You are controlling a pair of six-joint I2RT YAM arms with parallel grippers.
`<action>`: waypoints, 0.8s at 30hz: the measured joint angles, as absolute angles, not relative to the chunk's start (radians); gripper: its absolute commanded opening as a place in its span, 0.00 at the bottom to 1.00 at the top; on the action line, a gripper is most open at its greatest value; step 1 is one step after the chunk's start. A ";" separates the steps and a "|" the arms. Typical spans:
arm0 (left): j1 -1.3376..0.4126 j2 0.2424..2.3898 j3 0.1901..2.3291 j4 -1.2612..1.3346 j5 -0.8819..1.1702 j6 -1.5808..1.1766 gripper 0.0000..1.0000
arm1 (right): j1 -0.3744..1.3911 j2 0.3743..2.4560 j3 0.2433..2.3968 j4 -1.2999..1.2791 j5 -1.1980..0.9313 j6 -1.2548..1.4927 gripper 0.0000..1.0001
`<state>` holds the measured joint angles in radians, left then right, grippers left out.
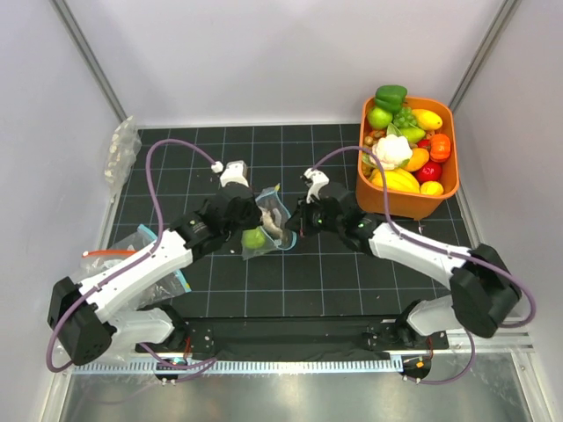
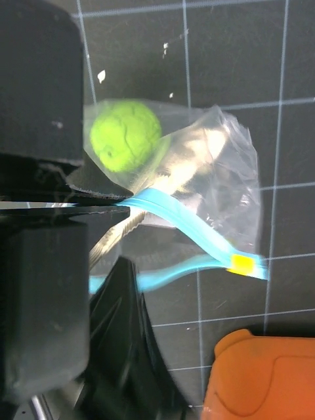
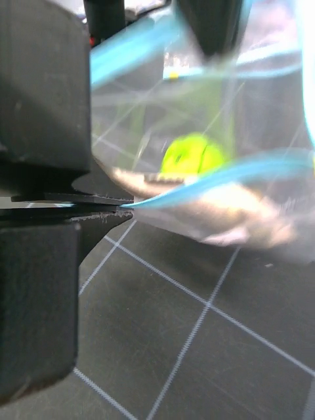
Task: Place the food in the zip-top bag and seal the zipper
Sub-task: Adjust the zipper food storage bag at the center of the board.
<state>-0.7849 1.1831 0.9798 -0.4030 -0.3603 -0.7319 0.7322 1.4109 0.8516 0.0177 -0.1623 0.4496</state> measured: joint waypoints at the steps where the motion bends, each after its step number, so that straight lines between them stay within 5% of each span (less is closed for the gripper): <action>1: -0.785 1.198 0.987 -0.403 -0.348 -0.731 0.00 | 0.732 1.385 0.847 0.019 -0.161 0.447 0.01; 10: -0.785 1.317 1.023 -0.382 -0.156 -0.730 0.00 | 0.732 1.086 0.743 0.139 -0.159 0.429 0.01; 24: -0.785 1.163 0.958 -0.341 -0.220 -0.741 0.00 | 0.732 1.209 0.768 0.065 -0.094 0.425 0.01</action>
<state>-0.7849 1.1629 0.9581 -0.3408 -0.2199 -0.7414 0.7322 1.2095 0.7685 0.0650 -0.0940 0.4248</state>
